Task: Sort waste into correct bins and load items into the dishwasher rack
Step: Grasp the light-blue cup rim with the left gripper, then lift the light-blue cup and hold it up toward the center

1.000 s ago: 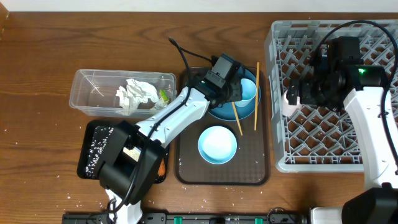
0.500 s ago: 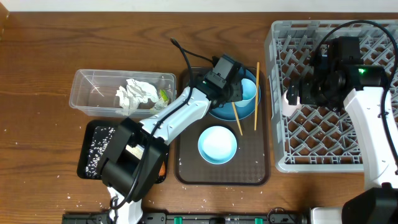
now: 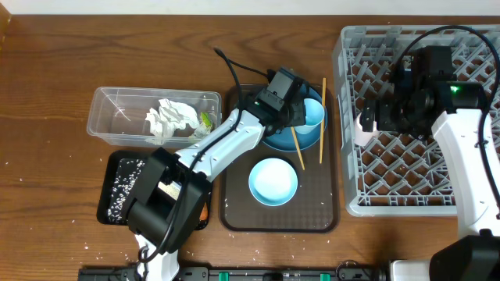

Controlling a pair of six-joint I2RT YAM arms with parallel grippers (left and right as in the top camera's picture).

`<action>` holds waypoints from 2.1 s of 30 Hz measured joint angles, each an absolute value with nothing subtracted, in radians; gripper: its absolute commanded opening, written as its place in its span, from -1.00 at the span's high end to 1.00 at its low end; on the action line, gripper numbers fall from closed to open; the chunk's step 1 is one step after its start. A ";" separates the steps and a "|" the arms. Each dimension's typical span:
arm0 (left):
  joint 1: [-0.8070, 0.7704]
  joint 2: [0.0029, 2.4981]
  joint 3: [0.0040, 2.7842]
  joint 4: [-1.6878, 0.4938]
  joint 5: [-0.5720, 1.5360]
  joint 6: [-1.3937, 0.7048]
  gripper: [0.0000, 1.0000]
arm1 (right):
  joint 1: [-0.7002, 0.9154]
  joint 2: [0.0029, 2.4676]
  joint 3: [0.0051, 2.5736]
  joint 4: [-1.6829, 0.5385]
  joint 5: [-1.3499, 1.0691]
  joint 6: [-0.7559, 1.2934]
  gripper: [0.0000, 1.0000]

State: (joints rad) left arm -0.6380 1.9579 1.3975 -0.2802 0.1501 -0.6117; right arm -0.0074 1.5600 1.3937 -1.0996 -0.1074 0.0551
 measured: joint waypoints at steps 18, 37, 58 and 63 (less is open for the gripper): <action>-0.638 1.956 1.398 -0.268 0.104 -0.610 0.80 | -0.007 1.560 1.394 -1.100 -0.107 0.055 -0.98; -0.580 1.596 1.403 -0.338 0.125 -0.606 0.88 | -0.007 1.560 1.394 -1.100 -0.107 0.055 -0.99; -0.117 1.512 1.407 -0.514 1.176 -0.572 0.88 | -0.007 1.560 1.395 -0.963 0.002 -0.013 -0.99; -0.112 1.512 1.407 -0.544 1.209 -0.517 0.87 | -0.007 1.560 1.395 -0.912 -0.031 0.012 -0.98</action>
State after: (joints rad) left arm -0.1120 1.5124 1.4071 -0.5442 1.2095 -0.5171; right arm -0.0074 1.5600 1.3949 -0.9115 -0.0307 0.0116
